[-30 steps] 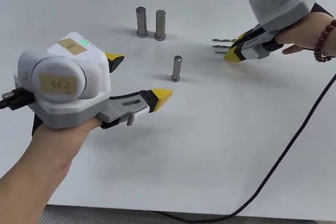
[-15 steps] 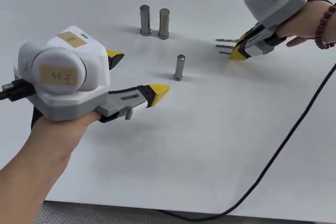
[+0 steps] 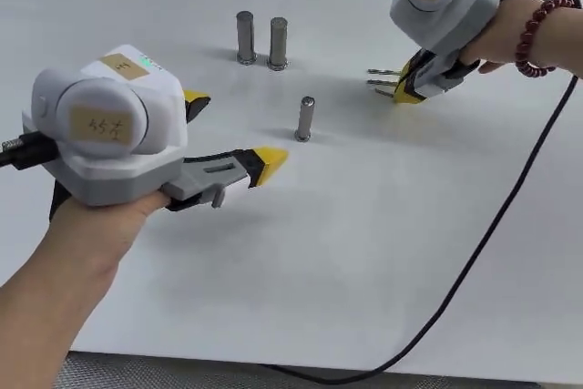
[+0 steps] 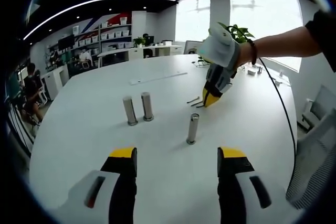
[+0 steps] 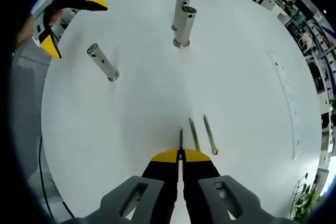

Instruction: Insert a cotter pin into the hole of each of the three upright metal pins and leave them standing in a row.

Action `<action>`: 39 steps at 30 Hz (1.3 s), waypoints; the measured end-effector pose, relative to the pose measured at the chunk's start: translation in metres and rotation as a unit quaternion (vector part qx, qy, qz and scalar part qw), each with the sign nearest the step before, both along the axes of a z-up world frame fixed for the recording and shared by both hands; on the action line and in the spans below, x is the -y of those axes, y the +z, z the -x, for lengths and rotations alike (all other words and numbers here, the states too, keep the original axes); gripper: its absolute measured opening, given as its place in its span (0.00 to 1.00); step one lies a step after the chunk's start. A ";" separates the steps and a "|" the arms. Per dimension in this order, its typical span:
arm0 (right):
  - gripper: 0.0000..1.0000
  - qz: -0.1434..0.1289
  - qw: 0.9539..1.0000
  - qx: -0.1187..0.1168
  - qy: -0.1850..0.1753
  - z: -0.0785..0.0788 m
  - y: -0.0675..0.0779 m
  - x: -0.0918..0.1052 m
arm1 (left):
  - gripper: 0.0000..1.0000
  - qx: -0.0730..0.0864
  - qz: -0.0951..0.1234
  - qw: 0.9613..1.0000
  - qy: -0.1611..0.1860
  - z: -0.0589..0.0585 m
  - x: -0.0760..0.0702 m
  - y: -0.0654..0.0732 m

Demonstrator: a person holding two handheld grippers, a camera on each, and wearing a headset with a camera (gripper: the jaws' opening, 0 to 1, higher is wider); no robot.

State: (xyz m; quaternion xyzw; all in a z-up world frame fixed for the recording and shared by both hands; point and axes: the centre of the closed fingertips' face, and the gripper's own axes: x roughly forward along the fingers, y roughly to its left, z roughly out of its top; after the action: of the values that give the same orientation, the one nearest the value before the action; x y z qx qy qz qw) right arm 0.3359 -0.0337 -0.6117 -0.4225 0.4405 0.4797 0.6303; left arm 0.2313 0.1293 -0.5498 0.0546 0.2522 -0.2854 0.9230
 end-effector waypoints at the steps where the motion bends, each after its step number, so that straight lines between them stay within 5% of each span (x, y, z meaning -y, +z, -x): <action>1: 0.00 -0.004 1.000 -0.004 -0.008 0.000 0.000 0.000 | 0.61 -0.001 -0.001 1.000 0.000 0.000 0.000 0.000; 10: 0.00 -0.054 0.998 -0.009 -0.031 0.003 0.004 -0.001 | 0.58 -0.006 -0.007 1.000 -0.005 0.006 -0.002 0.001; 17: 0.00 -0.090 0.996 0.008 -0.024 0.007 0.014 -0.004 | 0.54 -0.007 -0.007 1.000 -0.009 0.008 0.003 0.007; 29: 0.00 -0.146 0.988 0.026 0.038 0.059 0.028 -0.026 | 0.41 -0.043 0.009 0.999 -0.025 0.028 0.016 0.002; 39: 0.00 -0.196 0.976 0.046 0.084 0.103 0.051 -0.055 | 0.28 -0.072 0.065 0.994 -0.045 0.034 0.042 0.006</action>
State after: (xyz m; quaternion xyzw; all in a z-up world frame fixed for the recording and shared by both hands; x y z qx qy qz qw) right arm 0.2326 0.0216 -0.5606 -0.3476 0.2716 0.5879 0.6781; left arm 0.1976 0.0877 -0.5436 -0.0152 0.2961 -0.3453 0.8904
